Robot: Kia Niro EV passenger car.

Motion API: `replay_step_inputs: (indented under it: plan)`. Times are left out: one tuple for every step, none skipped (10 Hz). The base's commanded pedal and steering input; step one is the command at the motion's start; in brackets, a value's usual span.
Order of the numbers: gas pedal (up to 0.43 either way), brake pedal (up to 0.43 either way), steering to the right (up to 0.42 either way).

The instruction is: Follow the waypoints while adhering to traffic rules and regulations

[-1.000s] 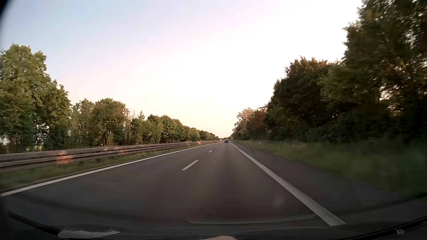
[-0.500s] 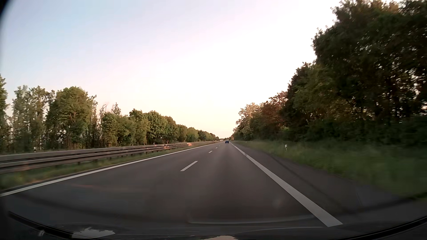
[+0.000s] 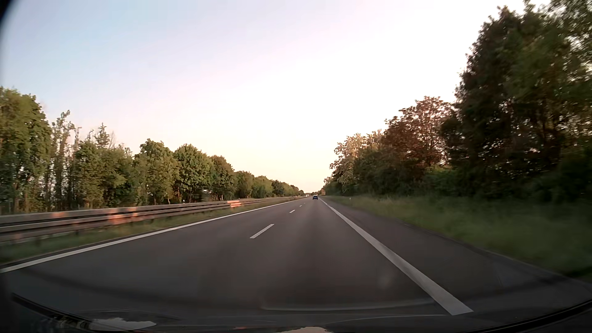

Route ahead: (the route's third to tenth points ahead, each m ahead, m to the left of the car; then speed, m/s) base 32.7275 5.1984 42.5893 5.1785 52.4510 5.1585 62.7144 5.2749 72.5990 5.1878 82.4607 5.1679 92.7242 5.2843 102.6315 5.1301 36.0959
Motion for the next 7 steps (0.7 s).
replay_step_inputs:
  plan:
    - [0.311, 0.006, 0.0]
    - [0.311, 0.018, 0.001]
    - [0.311, 0.018, 0.002]
    - [0.311, 0.018, 0.001]
    - [0.311, 0.018, 0.001]
    - [0.319, 0.018, 0.001]
    - [0.319, 0.018, 0.001]
